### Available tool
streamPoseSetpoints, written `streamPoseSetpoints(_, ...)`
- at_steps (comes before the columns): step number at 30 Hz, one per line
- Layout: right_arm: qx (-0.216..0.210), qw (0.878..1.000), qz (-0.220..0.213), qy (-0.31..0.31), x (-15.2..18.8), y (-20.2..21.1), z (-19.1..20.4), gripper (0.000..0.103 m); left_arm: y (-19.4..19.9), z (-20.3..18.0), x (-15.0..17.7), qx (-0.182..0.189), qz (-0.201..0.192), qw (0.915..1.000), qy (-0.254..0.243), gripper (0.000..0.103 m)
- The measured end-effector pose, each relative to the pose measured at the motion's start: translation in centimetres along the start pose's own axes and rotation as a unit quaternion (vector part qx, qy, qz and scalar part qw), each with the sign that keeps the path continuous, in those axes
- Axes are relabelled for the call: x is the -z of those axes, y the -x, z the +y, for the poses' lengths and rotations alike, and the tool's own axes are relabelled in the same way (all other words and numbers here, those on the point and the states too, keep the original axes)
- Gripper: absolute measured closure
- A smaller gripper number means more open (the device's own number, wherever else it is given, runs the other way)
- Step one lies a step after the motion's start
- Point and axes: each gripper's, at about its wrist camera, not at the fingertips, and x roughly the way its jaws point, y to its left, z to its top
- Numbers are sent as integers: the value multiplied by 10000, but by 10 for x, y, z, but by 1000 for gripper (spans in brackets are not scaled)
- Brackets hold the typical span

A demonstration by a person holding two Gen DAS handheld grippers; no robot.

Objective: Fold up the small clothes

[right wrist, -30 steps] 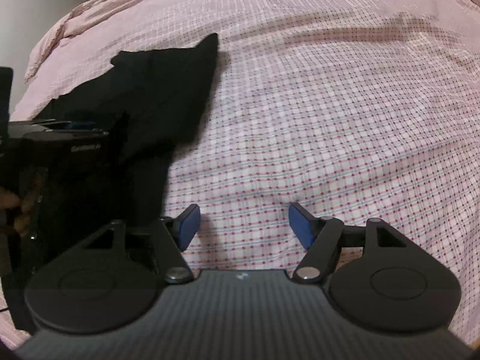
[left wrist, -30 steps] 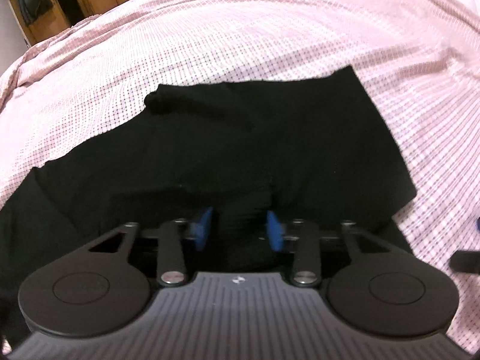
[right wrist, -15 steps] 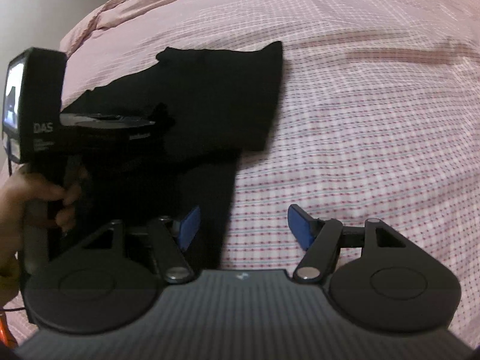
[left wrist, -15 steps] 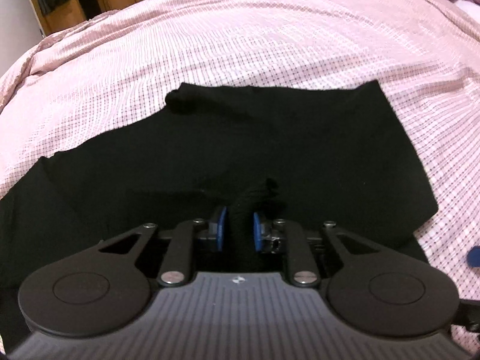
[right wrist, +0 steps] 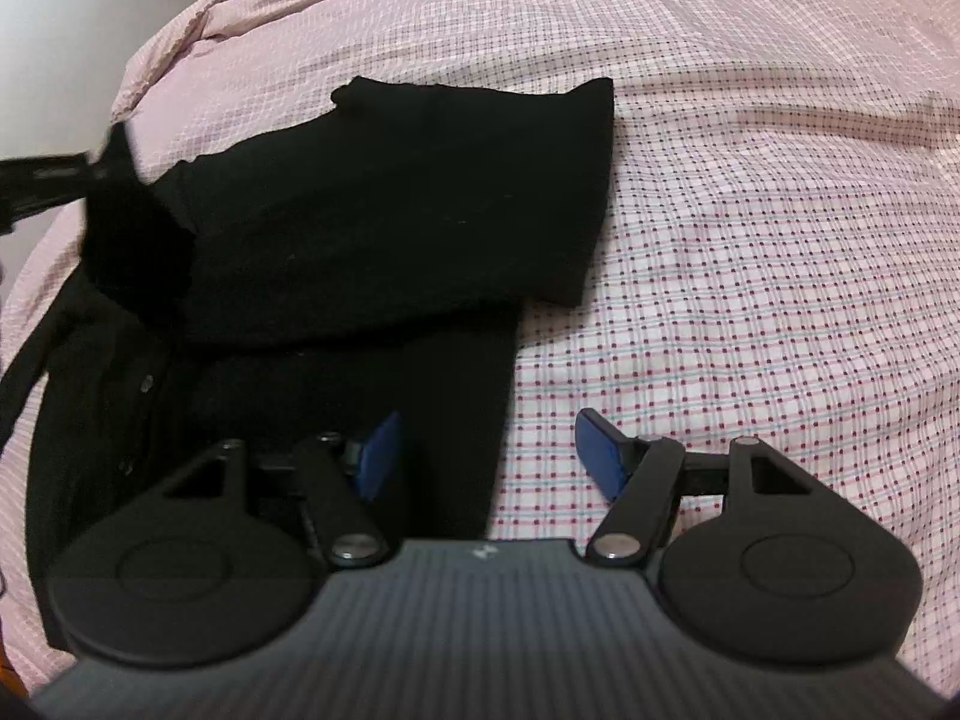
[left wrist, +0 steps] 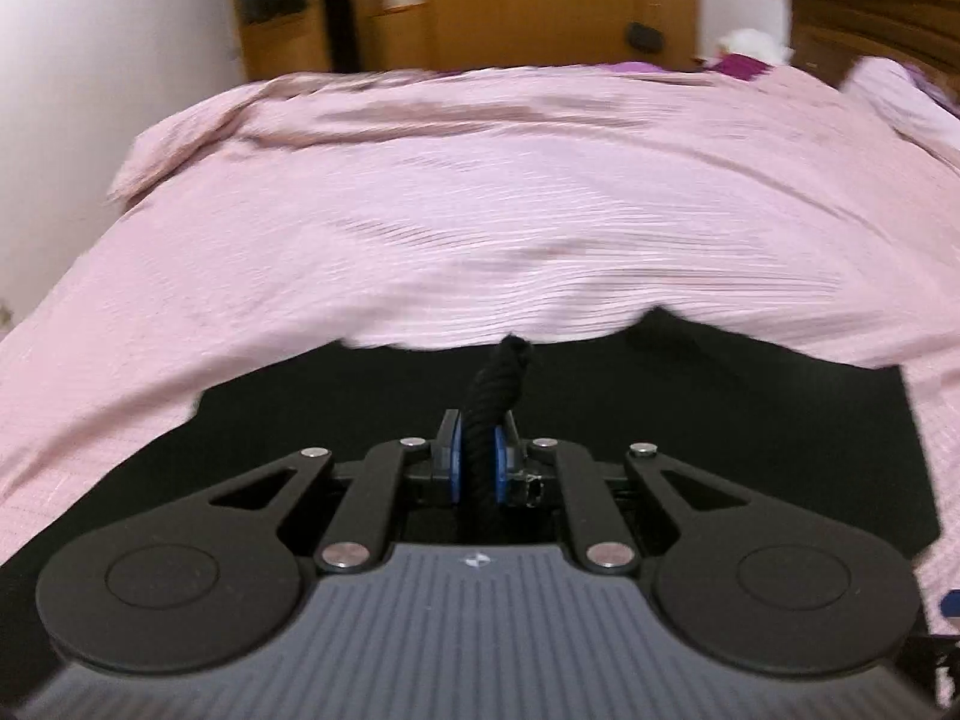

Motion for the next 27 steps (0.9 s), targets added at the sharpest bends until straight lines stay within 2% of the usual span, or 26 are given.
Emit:
streamPoseSetpoints(7, 153, 9998, 57, 79, -3, -3, 3, 37, -2, 61, 19, -393, 215, 9986, 271, 91)
streamPoseSetpoints(9, 209, 9997, 92, 97, -3, -4, 4, 37, 1, 73, 25, -381, 239, 9983, 376, 91)
streamPoseSetpoints(12, 261, 9995, 101, 139, -3, -3, 8, 37, 16, 91, 27, -87, 98, 9970, 757, 91)
streamPoseSetpoints(15, 246, 9995, 97, 150, -3, -4, 12, 37, 28, 99, 22, -148, -131, 9969, 767, 91)
streamPoseSetpoints(17, 303, 9993, 64, 193, -2, -7, 17, 37, 27, 104, 21, -223, -150, 9969, 733, 91)
streamPoseSetpoints(21, 358, 9991, 27, 218, -5, -9, 21, 37, 17, 112, 29, -299, 83, 9954, 903, 91)
streamPoseSetpoints(27, 272, 9995, -110, 128, -20, 0, 15, 37, -2, 133, 61, -476, 407, 9892, 1324, 91)
